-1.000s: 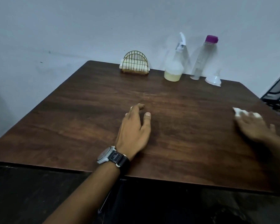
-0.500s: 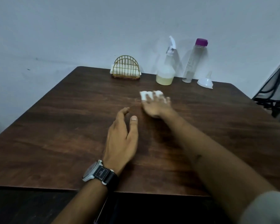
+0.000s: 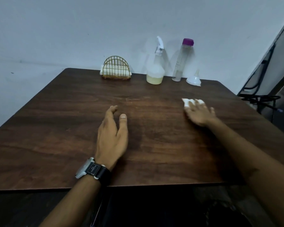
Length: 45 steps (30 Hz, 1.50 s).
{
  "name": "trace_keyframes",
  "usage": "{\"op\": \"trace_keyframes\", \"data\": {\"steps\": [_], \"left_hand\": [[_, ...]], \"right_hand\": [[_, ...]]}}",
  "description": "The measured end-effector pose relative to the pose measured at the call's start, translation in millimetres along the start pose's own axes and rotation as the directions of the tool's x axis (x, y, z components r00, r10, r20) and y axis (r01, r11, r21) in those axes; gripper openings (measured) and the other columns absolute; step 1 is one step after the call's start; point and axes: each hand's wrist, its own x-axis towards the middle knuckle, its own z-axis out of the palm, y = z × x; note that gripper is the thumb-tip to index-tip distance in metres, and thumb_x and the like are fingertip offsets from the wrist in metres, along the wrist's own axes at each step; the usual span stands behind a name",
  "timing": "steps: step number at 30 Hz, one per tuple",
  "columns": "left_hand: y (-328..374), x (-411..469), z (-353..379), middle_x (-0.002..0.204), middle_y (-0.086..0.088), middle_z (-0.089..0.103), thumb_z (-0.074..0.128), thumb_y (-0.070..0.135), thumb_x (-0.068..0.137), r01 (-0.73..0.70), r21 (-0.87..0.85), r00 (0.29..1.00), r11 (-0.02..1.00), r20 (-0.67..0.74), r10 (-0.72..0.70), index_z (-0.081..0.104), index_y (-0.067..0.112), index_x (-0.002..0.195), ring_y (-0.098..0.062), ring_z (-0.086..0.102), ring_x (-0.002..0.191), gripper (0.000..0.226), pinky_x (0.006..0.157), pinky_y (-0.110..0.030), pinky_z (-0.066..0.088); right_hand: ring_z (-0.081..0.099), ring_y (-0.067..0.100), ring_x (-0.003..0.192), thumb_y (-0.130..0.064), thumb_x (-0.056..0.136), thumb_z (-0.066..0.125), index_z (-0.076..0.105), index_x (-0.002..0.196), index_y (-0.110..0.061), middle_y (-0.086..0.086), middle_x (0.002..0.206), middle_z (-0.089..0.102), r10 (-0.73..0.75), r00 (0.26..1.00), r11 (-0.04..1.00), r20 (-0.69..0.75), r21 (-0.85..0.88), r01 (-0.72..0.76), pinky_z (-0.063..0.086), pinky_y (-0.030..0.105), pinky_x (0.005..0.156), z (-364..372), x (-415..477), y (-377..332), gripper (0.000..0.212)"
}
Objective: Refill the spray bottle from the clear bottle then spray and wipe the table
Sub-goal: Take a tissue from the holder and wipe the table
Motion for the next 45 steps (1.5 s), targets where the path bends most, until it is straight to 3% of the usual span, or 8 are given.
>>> {"op": "trace_keyframes", "data": {"steps": [5,9,14,18,28,34,41,45], "left_hand": [[0.4,-0.7,-0.2,0.144,-0.005,0.055,0.042,0.035,0.105,0.004,0.003,1.000,1.000,0.021,-0.004,0.042,0.018,0.147,-0.025,0.051,0.132,0.045,0.102,-0.032,0.037],[1.0,-1.5,1.9,0.142,-0.005,0.058,0.044,0.032,0.105,-0.043,0.044,0.998,0.998,0.045,0.041,0.049,0.018,0.142,-0.026,0.055,0.128,0.040,0.101,-0.033,0.039],[4.3,-5.4,0.4,0.138,-0.004,0.063,0.049,0.023,0.104,-0.127,0.074,0.991,0.989,0.046,0.124,0.060,0.013,0.131,-0.022,0.057,0.129,0.031,0.103,-0.027,0.039],[8.7,-15.6,-6.3,0.138,-0.006,0.062,0.048,0.025,0.104,-0.135,0.106,0.990,0.985,0.047,0.131,0.058,0.014,0.135,-0.024,0.057,0.128,0.034,0.102,-0.027,0.038],[46.7,-62.7,29.6,0.138,-0.006,0.061,0.047,0.033,0.104,-0.181,0.067,0.974,0.981,0.149,0.169,0.055,0.021,0.137,-0.027,0.055,0.128,0.036,0.102,-0.034,0.039],[86.0,-92.2,89.8,0.146,-0.002,0.056,0.048,0.028,0.104,-0.262,0.023,0.919,0.965,0.313,0.242,0.054,0.016,0.138,-0.021,0.051,0.134,0.036,0.103,-0.025,0.035],[75.6,-78.7,52.4,0.133,0.010,0.061,0.052,0.035,0.102,-0.237,-0.053,0.954,0.970,0.177,0.243,0.056,0.028,0.136,-0.010,0.055,0.121,0.035,0.101,-0.029,0.040],[21.6,-61.9,25.3,0.124,0.012,0.068,0.054,0.070,0.089,-0.078,-0.072,0.992,0.994,0.098,0.084,0.057,0.045,0.130,-0.014,0.066,0.116,0.048,0.102,-0.049,0.049]], "right_hand": [[-0.008,0.025,0.161,-0.055,0.107,0.012,0.007,0.165,-0.035,-0.002,0.175,-0.005,0.195,0.981,0.981,0.009,0.012,-0.196,-0.005,0.056,0.127,-1.4,-33.3,55.8,0.062],[0.004,0.024,0.159,-0.049,0.108,0.016,0.026,0.155,-0.039,-0.001,0.171,0.018,-0.090,0.987,0.995,-0.134,0.032,0.095,0.010,0.055,0.124,24.7,-72.8,-29.1,0.049],[-0.021,0.027,0.158,-0.044,0.108,0.020,-0.003,0.166,-0.027,0.005,0.173,-0.016,-0.351,0.935,0.936,0.049,0.025,0.350,-0.009,0.051,0.127,60.8,-124.6,-145.6,0.065],[-0.018,0.022,0.159,-0.041,0.108,0.024,-0.003,0.166,-0.019,0.000,0.174,-0.014,-0.425,0.904,0.905,0.046,0.050,0.423,-0.009,0.045,0.128,57.3,-142.7,-151.0,0.068],[-0.008,0.018,0.160,-0.052,0.108,0.015,0.002,0.166,-0.018,-0.004,0.175,-0.007,0.096,0.992,0.994,-0.077,0.055,-0.092,-0.004,0.046,0.128,15.5,-159.0,117.5,0.068],[-0.012,0.021,0.160,-0.048,0.109,0.012,0.001,0.166,-0.019,-0.003,0.174,-0.012,0.159,0.985,0.984,-0.067,0.087,-0.153,-0.008,0.045,0.129,20.1,-180.4,126.4,0.066],[0.009,0.038,0.159,-0.038,0.102,0.022,0.026,0.161,-0.005,0.018,0.171,0.019,-0.241,0.924,0.955,-0.295,0.096,0.280,0.005,0.052,0.127,66.5,-215.1,-16.8,0.067],[0.011,0.033,0.159,-0.040,0.101,0.045,0.024,0.162,-0.008,0.013,0.172,0.017,-0.477,0.827,0.854,-0.299,0.066,0.516,0.004,0.047,0.127,89.2,-234.0,-84.9,0.072]]}}
